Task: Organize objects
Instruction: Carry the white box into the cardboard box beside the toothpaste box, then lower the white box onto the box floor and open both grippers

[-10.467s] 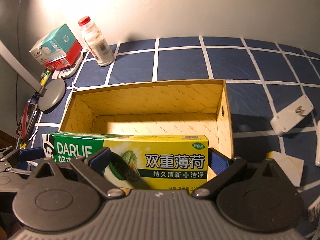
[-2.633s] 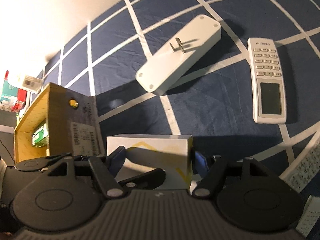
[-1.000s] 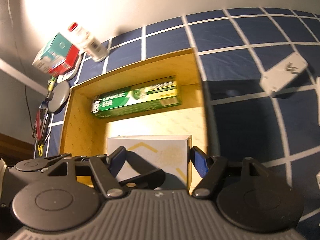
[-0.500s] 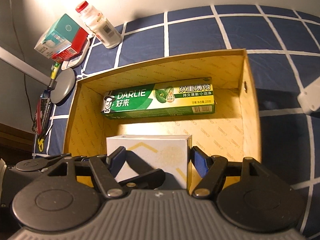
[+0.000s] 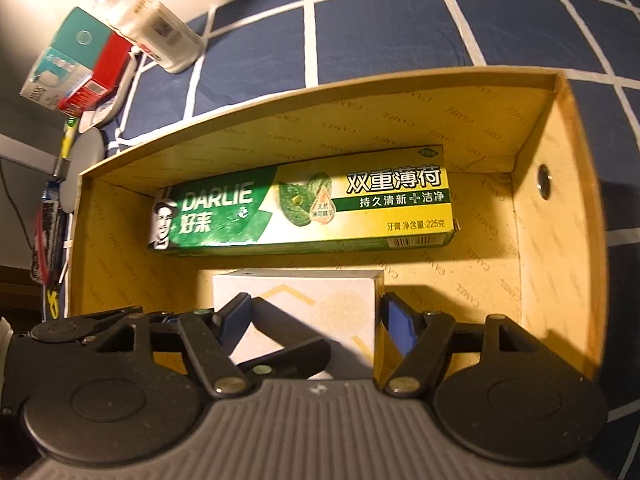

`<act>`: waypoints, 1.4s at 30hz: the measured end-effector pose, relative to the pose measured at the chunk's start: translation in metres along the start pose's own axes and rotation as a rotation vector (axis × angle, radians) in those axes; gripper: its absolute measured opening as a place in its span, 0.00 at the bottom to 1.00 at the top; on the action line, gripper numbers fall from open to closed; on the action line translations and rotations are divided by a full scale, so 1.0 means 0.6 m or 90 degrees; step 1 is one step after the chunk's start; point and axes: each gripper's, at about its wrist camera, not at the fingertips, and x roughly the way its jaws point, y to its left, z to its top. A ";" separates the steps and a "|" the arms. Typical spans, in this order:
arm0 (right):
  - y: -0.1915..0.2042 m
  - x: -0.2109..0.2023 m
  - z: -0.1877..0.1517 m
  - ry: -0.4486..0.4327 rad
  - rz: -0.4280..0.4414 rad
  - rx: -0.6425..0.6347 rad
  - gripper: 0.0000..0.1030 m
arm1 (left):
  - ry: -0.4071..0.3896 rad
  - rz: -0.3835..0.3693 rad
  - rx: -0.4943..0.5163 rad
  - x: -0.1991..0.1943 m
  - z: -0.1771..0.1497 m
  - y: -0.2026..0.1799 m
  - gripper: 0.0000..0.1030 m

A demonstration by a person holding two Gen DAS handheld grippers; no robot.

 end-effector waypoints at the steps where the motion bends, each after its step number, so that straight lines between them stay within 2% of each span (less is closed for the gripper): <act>1: -0.001 0.006 0.003 0.003 0.000 0.002 0.68 | 0.004 0.000 0.000 0.004 0.003 0.004 0.69; 10: 0.001 0.038 0.021 0.022 -0.005 0.007 0.68 | 0.022 -0.006 -0.014 0.022 0.019 0.034 0.69; 24: -0.001 0.040 0.026 0.027 -0.005 0.007 0.69 | 0.023 0.001 -0.010 0.025 0.025 0.029 0.69; 38: 0.006 -0.015 0.007 -0.012 -0.034 -0.010 0.71 | -0.010 0.030 -0.024 -0.030 -0.006 0.014 0.70; 41: 0.016 -0.030 -0.002 -0.020 -0.034 -0.019 0.75 | -0.016 0.037 -0.028 -0.045 -0.018 0.008 0.70; 42: 0.019 -0.035 -0.004 -0.025 -0.034 -0.021 0.79 | -0.020 0.040 -0.028 -0.050 -0.021 0.006 0.70</act>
